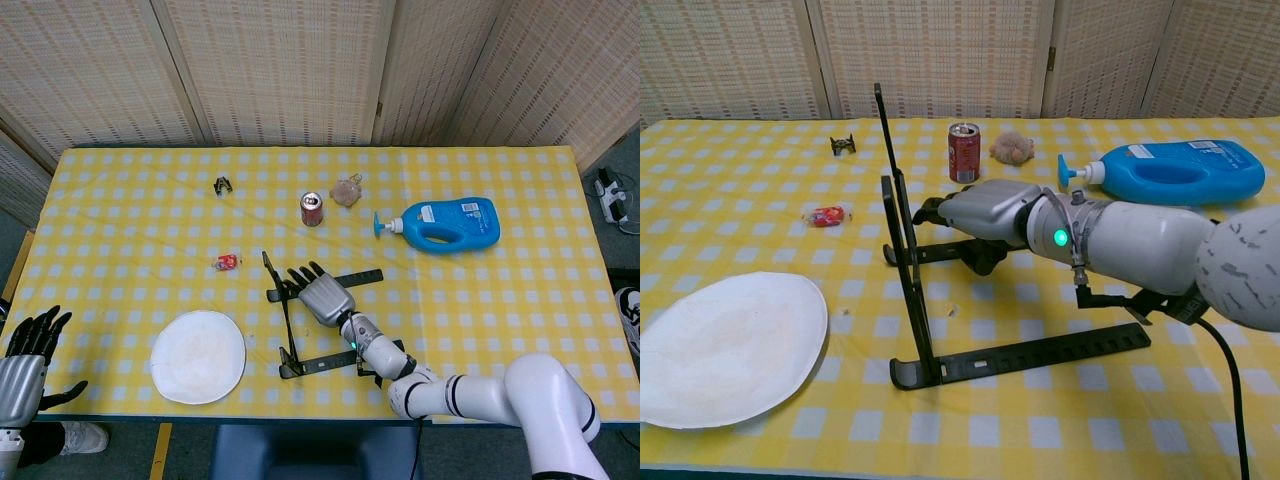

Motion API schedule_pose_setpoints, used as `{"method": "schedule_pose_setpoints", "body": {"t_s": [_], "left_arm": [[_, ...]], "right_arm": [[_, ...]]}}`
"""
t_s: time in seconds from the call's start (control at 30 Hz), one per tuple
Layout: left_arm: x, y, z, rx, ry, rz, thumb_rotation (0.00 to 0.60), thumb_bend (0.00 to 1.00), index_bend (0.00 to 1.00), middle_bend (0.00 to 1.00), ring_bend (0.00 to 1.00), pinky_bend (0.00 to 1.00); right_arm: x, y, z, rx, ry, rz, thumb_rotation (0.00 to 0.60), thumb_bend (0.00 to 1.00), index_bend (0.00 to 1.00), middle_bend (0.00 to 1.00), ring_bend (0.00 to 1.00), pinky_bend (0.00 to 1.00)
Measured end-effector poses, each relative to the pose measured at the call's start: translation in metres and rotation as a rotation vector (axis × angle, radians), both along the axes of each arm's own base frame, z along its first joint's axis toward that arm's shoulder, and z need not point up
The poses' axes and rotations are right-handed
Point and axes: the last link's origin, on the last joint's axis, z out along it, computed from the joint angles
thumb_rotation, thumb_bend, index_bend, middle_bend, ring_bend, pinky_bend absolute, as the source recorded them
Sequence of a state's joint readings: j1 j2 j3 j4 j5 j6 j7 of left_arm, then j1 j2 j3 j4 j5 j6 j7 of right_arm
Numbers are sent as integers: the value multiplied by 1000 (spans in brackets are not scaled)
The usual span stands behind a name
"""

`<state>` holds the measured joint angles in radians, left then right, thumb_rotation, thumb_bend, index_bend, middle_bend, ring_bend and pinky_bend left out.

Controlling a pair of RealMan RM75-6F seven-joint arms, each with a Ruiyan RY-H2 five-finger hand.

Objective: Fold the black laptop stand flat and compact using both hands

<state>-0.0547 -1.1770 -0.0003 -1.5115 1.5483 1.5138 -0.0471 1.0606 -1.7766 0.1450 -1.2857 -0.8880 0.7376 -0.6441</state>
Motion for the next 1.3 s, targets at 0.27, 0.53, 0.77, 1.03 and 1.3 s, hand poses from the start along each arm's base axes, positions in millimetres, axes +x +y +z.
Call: {"method": "schedule_pose_setpoints", "body": {"t_s": [0.27,0.53,0.77,1.03,1.3], "left_arm": [[-2,-1,2,3,-5,1,600,134,23,14,3,0],[1,-1,3,6,-7,-15,600,134,22,14,3,0],[8,0,2,0,-7,-32,600,135,19,14,3,0],[12,1,1,-8,-4,-38,600,134,14,14,2,0],[14,1,0,-11,-4,-40,600,134,9,14,0,0]], "right_arm": [[-5,8,24,-12,-28,29,600,787,0,0,11,0],[-11,41,86,-55,-102,142,600,787,0,14,45,0],[-7,81,133,-60,-180,281,600,787,0,51,53,0],[-1,115,164,13,-282,359,600,787,0,114,82,0],[4,122,161,99,-302,378,600,787,17,180,119,0]]}}
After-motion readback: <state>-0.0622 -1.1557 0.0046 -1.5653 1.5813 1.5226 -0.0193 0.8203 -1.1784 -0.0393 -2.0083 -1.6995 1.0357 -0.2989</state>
